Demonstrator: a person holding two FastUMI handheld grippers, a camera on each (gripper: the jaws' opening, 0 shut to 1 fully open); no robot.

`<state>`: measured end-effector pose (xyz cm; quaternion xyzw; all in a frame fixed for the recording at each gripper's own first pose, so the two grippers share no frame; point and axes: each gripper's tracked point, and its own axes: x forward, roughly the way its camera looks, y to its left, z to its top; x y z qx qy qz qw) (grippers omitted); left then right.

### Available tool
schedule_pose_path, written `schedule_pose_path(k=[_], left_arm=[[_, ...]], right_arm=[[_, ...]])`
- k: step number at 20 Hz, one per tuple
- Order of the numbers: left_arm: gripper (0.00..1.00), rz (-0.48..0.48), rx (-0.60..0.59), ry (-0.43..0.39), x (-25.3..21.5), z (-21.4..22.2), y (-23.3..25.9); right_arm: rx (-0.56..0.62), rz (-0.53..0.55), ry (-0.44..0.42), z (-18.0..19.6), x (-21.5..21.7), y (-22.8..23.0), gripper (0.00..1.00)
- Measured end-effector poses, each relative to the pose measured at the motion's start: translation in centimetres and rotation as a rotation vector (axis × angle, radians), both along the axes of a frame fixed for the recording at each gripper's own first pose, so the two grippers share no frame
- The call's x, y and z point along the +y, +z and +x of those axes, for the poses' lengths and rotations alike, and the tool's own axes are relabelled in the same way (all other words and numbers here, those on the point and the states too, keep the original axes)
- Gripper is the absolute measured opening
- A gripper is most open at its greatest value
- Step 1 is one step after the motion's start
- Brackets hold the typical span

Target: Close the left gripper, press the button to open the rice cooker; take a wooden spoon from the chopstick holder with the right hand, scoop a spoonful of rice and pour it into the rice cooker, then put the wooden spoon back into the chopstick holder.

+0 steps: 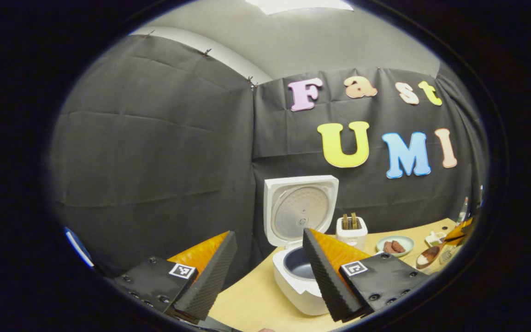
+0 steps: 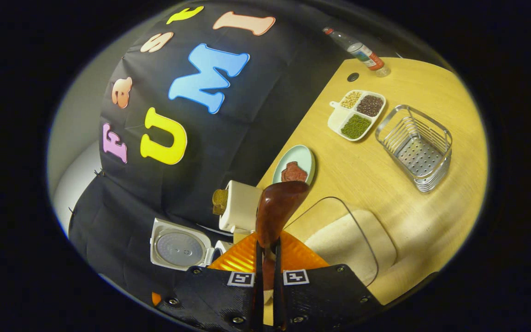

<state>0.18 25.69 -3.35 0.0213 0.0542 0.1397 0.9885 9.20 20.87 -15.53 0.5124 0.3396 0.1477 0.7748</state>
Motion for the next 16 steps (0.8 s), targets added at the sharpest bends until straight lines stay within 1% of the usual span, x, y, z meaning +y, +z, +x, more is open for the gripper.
schedule_pose_path(k=[4, 8, 10, 11, 12, 13, 14, 15, 16], left_arm=[[1.0, -0.005, 0.006, 0.018, 1.0, -0.7, -0.2], [1.0, -0.014, 0.018, 0.051, 2.9, -1.6, -0.8], [0.95, -0.024, 0.028, 0.068, 3.8, -1.9, -1.3], [0.99, -0.027, 0.032, 0.076, 4.2, -2.1, -1.5], [1.0, -0.028, 0.037, 0.083, 4.6, -2.3, -1.7], [0.99, -0.028, 0.04, 0.091, 5.1, -2.6, -1.8], [0.95, -0.028, 0.043, 0.1, 5.5, -2.8, -1.9], [0.95, -0.03, 0.045, 0.109, 6.0, -3.0, -2.0], [0.99, -0.033, 0.047, 0.117, 6.5, -3.3, -2.0]], right_arm=[[-0.046, 0.039, 0.032, 0.8, 2.6, 3.0, 0.08], [-0.076, 0.089, 0.057, 1.6, 5.2, 5.5, 0.08], [-0.091, 0.098, 0.072, 2.1, 6.6, 6.4, 0.08], [-0.098, 0.101, 0.081, 2.3, 7.5, 6.8, 0.08], [-0.106, 0.104, 0.091, 2.6, 8.3, 7.3, 0.08], [-0.111, 0.107, 0.1, 2.7, 9.1, 7.7, 0.08], [-0.117, 0.108, 0.11, 2.8, 9.8, 8.0, 0.08], [-0.123, 0.107, 0.119, 3.0, 10.6, 8.3, 0.08], [-0.128, 0.106, 0.13, 3.1, 11.4, 8.6, 0.08]])
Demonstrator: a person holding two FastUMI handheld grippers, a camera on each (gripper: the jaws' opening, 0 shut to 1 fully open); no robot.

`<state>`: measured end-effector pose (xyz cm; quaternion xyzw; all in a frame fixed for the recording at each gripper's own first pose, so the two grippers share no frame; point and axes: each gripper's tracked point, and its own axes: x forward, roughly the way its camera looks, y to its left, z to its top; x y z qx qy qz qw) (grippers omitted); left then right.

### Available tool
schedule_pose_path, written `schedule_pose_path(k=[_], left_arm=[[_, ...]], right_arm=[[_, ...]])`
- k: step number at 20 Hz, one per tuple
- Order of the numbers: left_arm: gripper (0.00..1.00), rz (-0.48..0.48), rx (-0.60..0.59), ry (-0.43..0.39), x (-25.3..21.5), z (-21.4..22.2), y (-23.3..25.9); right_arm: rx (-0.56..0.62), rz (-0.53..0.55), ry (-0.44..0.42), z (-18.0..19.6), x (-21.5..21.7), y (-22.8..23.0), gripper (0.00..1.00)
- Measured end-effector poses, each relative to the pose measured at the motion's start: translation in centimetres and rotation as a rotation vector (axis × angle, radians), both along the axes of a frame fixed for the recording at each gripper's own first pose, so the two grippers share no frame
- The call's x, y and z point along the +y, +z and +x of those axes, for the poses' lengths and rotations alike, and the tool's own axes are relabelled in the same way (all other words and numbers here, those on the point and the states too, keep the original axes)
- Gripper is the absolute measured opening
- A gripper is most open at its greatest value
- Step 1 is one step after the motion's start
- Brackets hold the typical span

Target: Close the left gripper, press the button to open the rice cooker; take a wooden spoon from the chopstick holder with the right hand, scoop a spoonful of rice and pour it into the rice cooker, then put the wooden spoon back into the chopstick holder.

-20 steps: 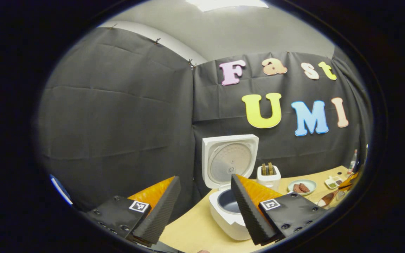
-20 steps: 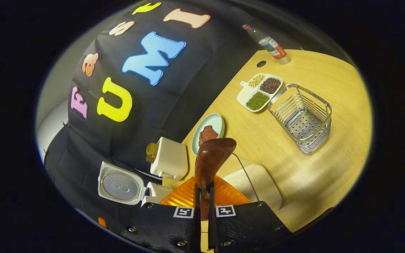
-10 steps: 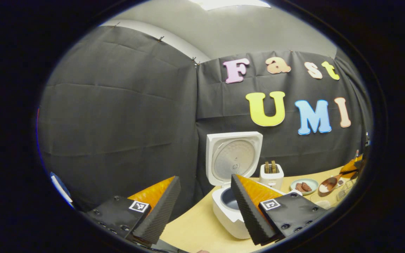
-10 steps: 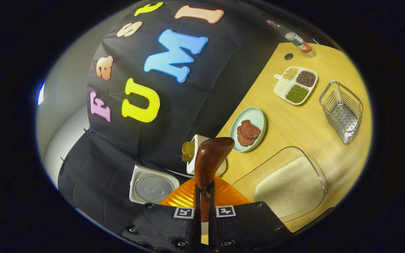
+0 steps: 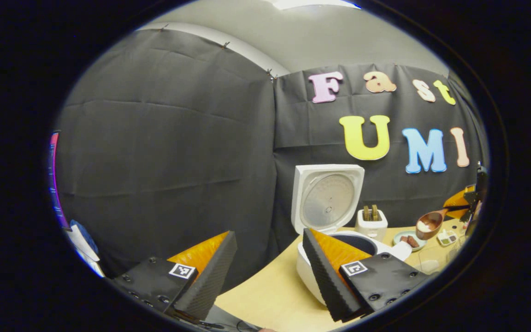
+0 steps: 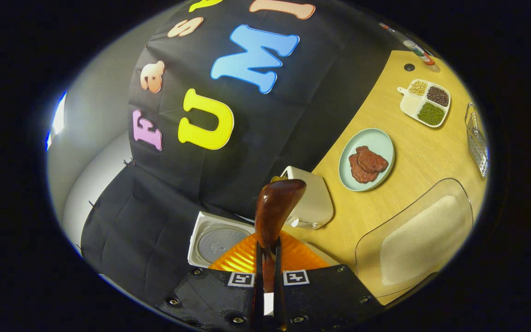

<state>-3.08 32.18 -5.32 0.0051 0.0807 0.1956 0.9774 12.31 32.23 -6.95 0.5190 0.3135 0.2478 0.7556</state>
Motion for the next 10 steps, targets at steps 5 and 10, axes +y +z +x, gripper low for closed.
schedule_pose_path(k=[5, 10], left_arm=[[1.0, 0.004, 0.008, 0.047, 2.3, -1.4, -0.4], [0.99, -0.004, 0.025, 0.107, 5.7, -3.6, -1.1]], right_arm=[[-0.029, -0.021, 0.041, 0.5, 4.3, 0.7, 0.08], [-0.059, -0.08, 0.114, 0.1, 9.5, 0.2, 0.08]])
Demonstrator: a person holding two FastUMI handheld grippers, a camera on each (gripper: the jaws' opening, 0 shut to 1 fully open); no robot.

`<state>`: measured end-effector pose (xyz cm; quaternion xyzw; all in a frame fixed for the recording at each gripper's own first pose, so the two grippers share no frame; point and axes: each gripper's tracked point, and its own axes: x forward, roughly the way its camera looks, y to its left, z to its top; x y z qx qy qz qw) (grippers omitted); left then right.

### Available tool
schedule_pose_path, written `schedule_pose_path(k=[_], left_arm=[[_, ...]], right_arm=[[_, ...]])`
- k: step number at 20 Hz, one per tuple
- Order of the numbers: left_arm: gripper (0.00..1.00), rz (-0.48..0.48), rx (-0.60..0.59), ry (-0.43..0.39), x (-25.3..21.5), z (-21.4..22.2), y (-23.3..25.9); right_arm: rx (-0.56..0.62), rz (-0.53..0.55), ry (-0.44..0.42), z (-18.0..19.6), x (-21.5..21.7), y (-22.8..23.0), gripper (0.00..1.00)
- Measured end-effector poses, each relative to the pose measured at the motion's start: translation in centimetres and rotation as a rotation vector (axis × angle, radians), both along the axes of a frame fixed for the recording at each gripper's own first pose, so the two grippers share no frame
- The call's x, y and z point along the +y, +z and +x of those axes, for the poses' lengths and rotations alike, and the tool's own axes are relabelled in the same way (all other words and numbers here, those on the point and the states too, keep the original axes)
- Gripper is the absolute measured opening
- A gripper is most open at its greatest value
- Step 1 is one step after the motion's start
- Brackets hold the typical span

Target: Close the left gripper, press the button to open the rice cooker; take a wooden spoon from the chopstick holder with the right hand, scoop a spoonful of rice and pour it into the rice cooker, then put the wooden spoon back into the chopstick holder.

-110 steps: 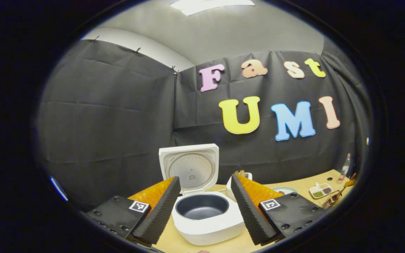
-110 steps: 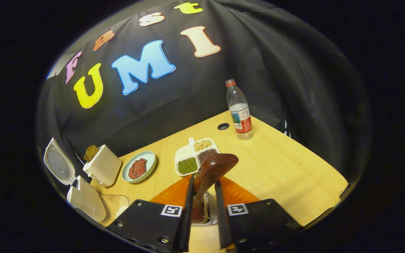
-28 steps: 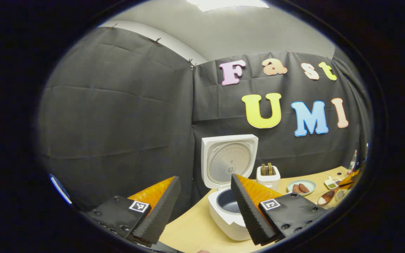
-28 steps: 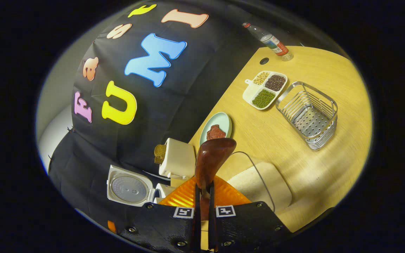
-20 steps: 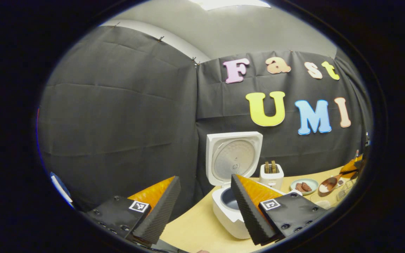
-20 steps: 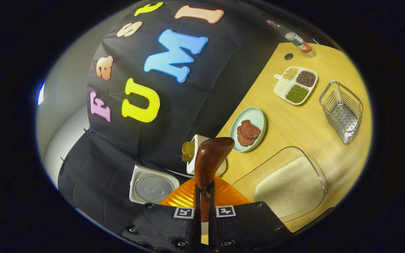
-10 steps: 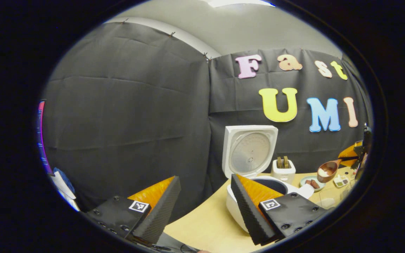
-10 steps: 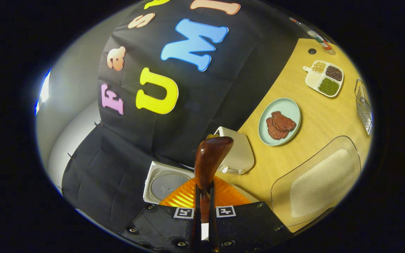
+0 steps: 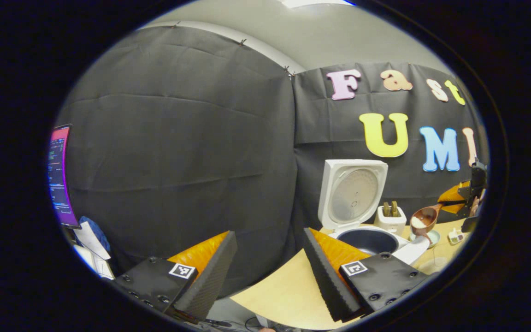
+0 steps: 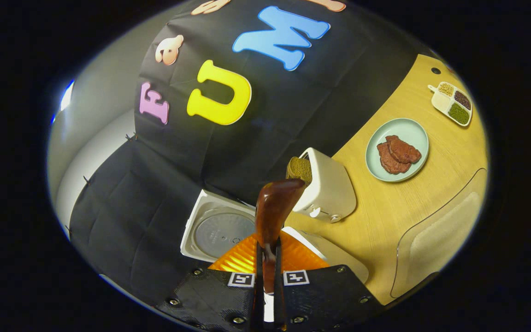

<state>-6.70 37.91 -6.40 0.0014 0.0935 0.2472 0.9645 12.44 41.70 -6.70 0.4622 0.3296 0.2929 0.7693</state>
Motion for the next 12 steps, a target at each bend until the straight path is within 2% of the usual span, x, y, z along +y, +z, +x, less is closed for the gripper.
schedule_pose_path(k=[4, 12], left_arm=[[1.0, -0.002, 0.013, 0.041, 1.5, -1.6, -0.7], [0.99, -0.012, 0.039, 0.092, 3.3, -3.5, -2.0]], right_arm=[[-0.014, -0.029, 0.053, -0.2, 4.1, -0.7, 0.08], [-0.114, -0.214, 0.135, -0.2, 10.3, -3.6, 0.08]])
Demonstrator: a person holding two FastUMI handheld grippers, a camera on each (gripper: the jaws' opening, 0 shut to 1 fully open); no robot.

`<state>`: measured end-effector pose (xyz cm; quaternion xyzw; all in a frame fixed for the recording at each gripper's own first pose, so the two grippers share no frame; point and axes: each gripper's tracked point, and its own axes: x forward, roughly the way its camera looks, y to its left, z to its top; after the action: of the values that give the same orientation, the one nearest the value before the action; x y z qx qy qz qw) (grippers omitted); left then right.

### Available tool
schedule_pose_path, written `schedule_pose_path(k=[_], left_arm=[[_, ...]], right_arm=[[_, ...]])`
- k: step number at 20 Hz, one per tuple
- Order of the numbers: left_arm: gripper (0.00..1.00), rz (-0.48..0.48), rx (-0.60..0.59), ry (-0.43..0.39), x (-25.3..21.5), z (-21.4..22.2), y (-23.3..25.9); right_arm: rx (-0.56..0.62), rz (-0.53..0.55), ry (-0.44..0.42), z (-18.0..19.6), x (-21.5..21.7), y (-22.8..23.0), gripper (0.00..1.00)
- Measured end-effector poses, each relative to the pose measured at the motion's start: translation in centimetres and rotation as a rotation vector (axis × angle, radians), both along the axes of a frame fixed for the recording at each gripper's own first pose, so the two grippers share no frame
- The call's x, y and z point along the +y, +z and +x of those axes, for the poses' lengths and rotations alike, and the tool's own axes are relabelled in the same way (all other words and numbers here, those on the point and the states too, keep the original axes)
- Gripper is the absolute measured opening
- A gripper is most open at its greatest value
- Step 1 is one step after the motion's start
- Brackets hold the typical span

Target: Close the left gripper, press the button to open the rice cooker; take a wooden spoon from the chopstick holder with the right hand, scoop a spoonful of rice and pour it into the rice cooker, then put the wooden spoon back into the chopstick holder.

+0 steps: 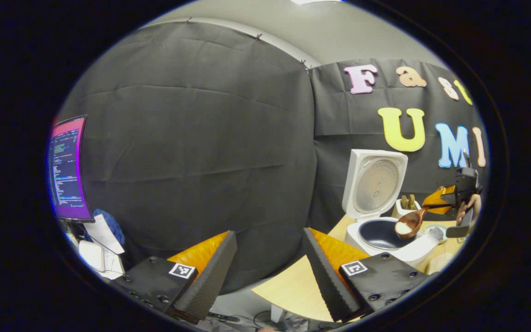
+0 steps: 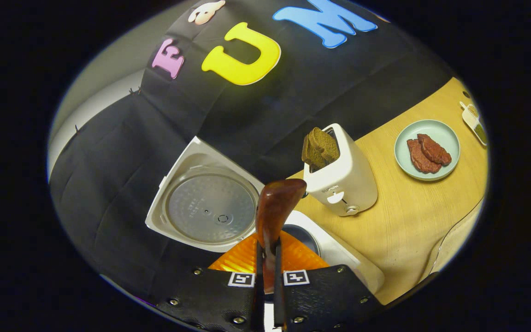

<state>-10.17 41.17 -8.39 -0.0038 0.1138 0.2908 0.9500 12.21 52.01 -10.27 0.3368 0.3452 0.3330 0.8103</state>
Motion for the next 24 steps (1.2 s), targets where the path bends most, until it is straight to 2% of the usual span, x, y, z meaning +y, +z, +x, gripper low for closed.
schedule_pose_path(k=[5, 7, 8, 11, 12, 14, 19, 20, 23, 24], left_arm=[[1.0, -0.002, -0.001, 0.019, 0.5, -0.5, -0.5], [0.99, -0.007, 0.001, 0.028, 0.8, -0.6, -0.7], [0.95, -0.01, 0.0, 0.032, 0.9, -0.7, -0.9], [0.95, -0.02, 0.002, 0.041, 1.0, -0.9, -1.1], [0.99, -0.023, 0.001, 0.043, 1.0, -0.9, -1.3], [1.0, -0.022, -0.002, 0.041, 1.1, -0.8, -1.3], [1.0, -0.026, -0.006, 0.031, 0.9, -0.4, -1.4], [0.95, -0.026, -0.008, 0.029, 0.9, -0.4, -1.5], [0.95, -0.024, -0.014, 0.018, 0.7, -0.4, -1.2], [1.0, -0.023, -0.013, 0.014, 0.6, -0.4, -1.3]], right_arm=[[-0.108, -0.153, 0.083, -0.9, 2.9, -1.2, 0.08], [-0.189, -0.239, 0.117, -1.1, 3.5, -1.4, 0.08], [-0.235, -0.28, 0.134, -1.2, 3.7, -1.4, 0.08], [-0.358, -0.38, 0.177, -1.6, 4.3, -1.2, 0.08], [-0.388, -0.404, 0.189, -1.7, 4.4, -1.1, 0.08], [-0.446, -0.446, 0.205, -2.0, 4.4, -0.8, 0.08], [-0.63, -0.544, 0.233, -2.7, 4.5, 0.4, 0.08], [-0.665, -0.56, 0.235, -2.8, 4.4, 0.7, 0.08], [-0.776, -0.609, 0.246, -3.1, 4.3, 1.3, 0.08], [-0.815, -0.627, 0.246, -3.1, 4.2, 1.7, 0.08]])
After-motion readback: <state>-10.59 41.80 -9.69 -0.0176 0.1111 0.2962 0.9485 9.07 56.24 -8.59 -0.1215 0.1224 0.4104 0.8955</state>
